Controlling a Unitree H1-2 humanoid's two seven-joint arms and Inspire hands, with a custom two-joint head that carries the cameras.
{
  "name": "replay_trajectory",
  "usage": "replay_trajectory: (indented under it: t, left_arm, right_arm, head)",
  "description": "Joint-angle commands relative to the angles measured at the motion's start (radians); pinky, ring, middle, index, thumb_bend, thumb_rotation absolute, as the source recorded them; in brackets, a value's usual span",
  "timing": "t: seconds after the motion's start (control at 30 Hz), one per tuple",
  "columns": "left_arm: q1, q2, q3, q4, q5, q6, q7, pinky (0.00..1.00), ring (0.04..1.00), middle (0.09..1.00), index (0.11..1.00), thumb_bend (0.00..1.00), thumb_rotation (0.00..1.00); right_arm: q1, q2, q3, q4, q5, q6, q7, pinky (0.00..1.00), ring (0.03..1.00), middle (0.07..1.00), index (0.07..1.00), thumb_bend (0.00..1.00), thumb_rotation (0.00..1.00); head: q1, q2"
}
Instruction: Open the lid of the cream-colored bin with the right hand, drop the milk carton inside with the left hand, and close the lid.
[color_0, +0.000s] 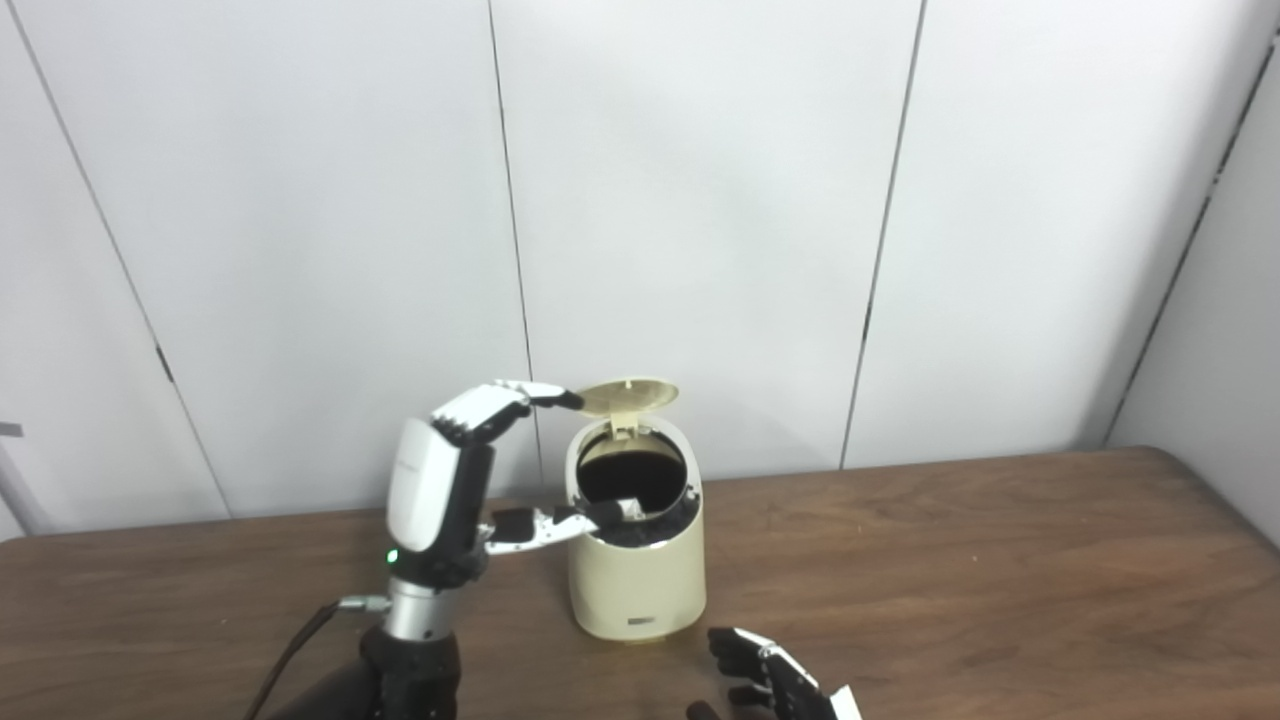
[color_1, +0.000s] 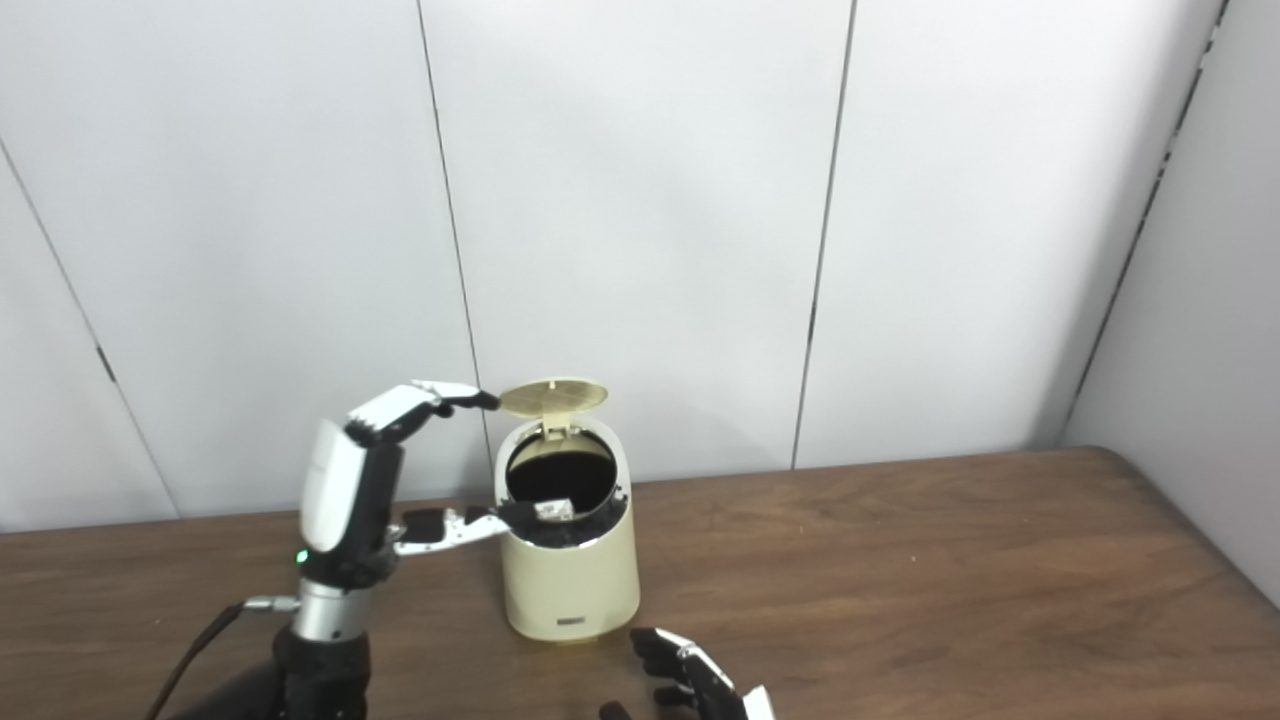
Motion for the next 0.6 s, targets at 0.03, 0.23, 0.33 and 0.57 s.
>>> replay_trajectory:
  t: [0.03, 0.23, 0.33, 0.57]
  left_arm:
    - [0.008, 0.032, 0.04, -0.073, 0.012, -0.013, 0.021, 0.53, 0.59, 0.603, 0.608, 0.8, 0.37]
    - [0.225, 0.068, 0.167, -0.31, -0.018, -0.013, -0.084, 0.48, 0.54, 0.569, 0.572, 0.33, 0.44]
    - [0.357, 0.056, 0.238, -0.425, -0.146, -0.013, -0.267, 0.52, 0.583, 0.615, 0.621, 0.27, 0.53]
    - [0.612, -0.055, 0.395, -0.478, -0.295, -0.012, -0.575, 0.68, 0.755, 0.779, 0.778, 0.33, 0.88]
  right_arm:
    - [-0.017, -0.022, -0.015, 0.045, -0.003, -0.042, -0.006, 0.68, 0.761, 0.767, 0.754, 0.24, 0.39]
    - [-0.064, -0.045, -0.045, -0.016, -0.052, -0.111, -0.055, 0.63, 0.738, 0.76, 0.737, 0.31, 0.42]
    - [-0.093, -0.071, -0.058, -0.084, -0.106, -0.12, -0.062, 0.61, 0.741, 0.769, 0.744, 0.33, 0.49]
    - [-0.184, -0.183, -0.088, -0.275, -0.167, -0.1, 0.013, 0.67, 0.803, 0.826, 0.799, 0.52, 0.72]
  head:
    - [0.005, -0.008]
    - [0.021, -0.015]
    - [0.025, -0.021]
    - [0.044, -0.025]
